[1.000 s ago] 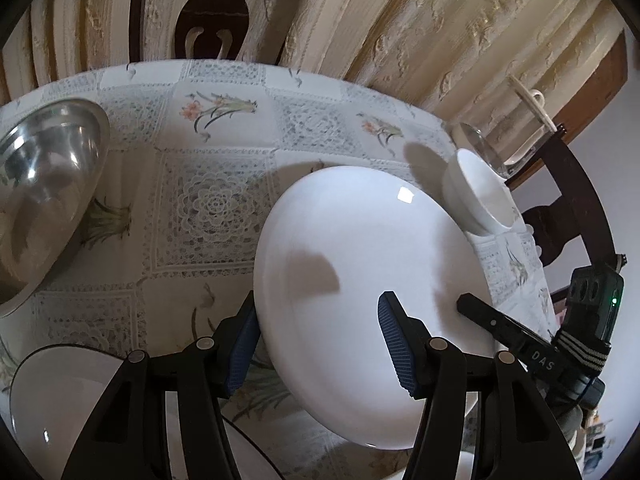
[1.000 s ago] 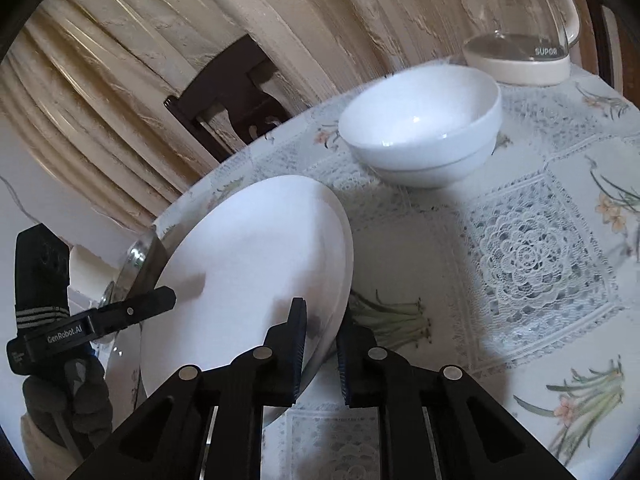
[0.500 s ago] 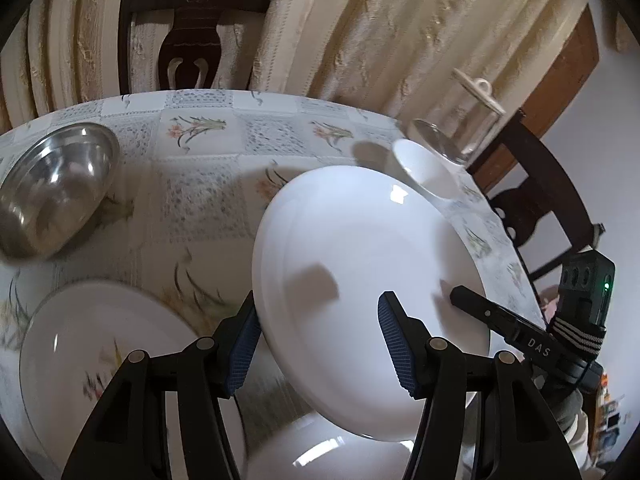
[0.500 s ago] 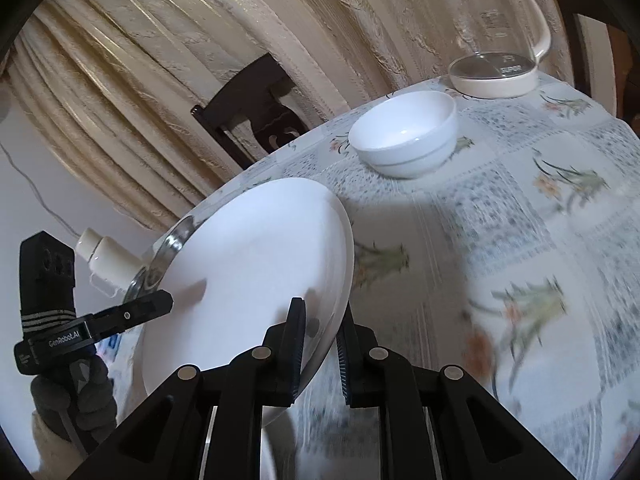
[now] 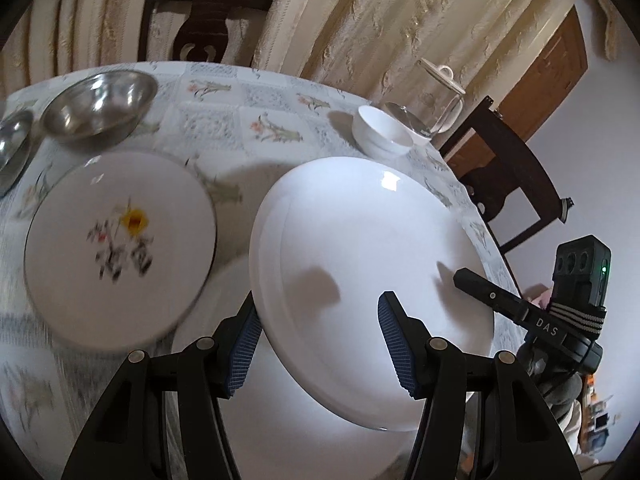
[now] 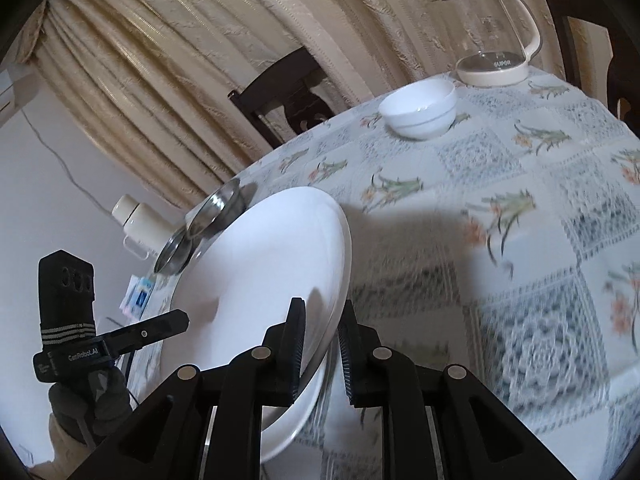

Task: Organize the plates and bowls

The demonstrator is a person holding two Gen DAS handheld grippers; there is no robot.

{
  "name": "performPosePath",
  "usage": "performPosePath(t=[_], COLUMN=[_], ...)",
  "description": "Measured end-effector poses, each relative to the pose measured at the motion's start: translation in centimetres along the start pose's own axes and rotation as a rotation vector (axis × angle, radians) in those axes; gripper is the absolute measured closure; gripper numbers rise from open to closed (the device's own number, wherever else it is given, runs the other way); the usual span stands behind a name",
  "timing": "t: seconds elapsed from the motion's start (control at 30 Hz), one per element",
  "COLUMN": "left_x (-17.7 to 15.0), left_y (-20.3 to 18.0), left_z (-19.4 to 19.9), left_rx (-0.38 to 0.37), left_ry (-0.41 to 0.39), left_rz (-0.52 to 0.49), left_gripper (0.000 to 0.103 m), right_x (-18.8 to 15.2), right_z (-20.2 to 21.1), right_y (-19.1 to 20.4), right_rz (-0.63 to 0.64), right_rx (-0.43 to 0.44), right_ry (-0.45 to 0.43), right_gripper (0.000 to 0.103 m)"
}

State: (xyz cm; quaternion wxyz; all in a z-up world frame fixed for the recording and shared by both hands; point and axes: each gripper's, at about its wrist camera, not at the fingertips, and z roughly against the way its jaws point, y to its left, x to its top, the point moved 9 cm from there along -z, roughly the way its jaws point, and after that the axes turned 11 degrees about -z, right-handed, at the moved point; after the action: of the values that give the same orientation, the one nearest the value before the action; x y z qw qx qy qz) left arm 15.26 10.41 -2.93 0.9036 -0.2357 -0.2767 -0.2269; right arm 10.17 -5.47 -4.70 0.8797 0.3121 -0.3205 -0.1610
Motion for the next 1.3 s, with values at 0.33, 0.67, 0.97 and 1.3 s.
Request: performPosePath(t=[0.33,0.67,0.97,1.3], left_x=[-5.0,-7.0,-8.1,-8.1], left_y=[0.2,1.2,1.8,1.5], left_z=[1.4,1.5,1.5,1.6], left_rx=[-0.006,-0.006,-0.015,-0.051], left_ry=[0.008,0.028,0.053,0.098], left_rz=[0.063,0.112,0.146,0.153], left_gripper=[0.044,0.044,0.044,0.044], right_x=[-3.4,-4.7,-5.0,-4.8], right_z=[0.0,-0.9,-1.5,-2.2], right_y=[0.4,0.5,0.5,0.2], right_rz=[0.012,0.018,0.018,0.009], right_rx=[-0.004,-0.017,-0.031,-0.053], right_ry=[0.041,0.079,0.093,0.093], right_gripper=[0.084,0.084,0.084,0.084])
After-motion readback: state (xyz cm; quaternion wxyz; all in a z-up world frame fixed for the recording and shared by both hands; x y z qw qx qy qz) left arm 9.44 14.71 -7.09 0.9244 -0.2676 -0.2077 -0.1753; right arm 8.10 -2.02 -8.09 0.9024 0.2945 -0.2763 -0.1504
